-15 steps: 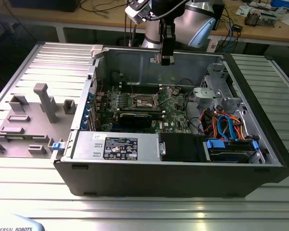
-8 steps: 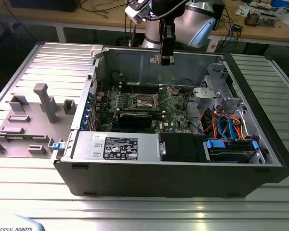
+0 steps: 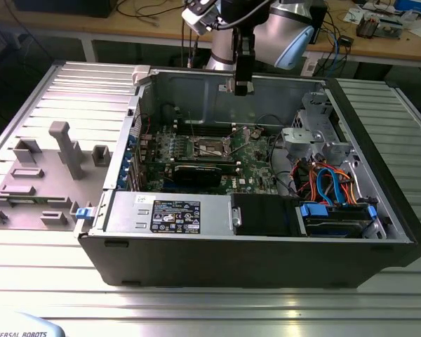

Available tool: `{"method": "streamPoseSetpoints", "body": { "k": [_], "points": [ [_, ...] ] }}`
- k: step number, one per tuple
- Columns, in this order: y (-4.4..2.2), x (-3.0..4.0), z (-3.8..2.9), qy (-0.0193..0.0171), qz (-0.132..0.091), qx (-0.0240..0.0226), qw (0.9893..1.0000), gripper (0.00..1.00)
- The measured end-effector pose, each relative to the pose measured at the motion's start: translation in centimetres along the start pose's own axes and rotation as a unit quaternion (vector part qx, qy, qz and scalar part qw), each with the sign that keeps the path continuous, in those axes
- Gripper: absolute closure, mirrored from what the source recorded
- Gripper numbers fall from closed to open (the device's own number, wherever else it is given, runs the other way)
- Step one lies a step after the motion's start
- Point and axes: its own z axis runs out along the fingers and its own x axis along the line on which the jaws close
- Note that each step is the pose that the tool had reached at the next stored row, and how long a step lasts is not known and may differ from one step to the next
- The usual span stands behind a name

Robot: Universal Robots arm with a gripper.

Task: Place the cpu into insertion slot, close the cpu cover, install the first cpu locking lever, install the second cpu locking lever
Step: 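Place the cpu into insertion slot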

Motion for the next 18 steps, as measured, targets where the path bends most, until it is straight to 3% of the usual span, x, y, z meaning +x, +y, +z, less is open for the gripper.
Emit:
{"method": "streamPoseSetpoints", "body": {
  "k": [2,4,7,18],
  "points": [
    [0.0,0.0,0.02,-0.0019,0.021,-0.0003,0.9998,0.46],
    [0.0,0.0,0.04,-0.0045,0.051,-0.0008,0.9987,0.46],
    [-0.01,0.0,0.04,-0.0065,0.072,-0.0011,0.9974,0.46],
    [-0.01,0.0,0.05,-0.0067,0.075,-0.0011,0.9972,0.46]
  ]
}}
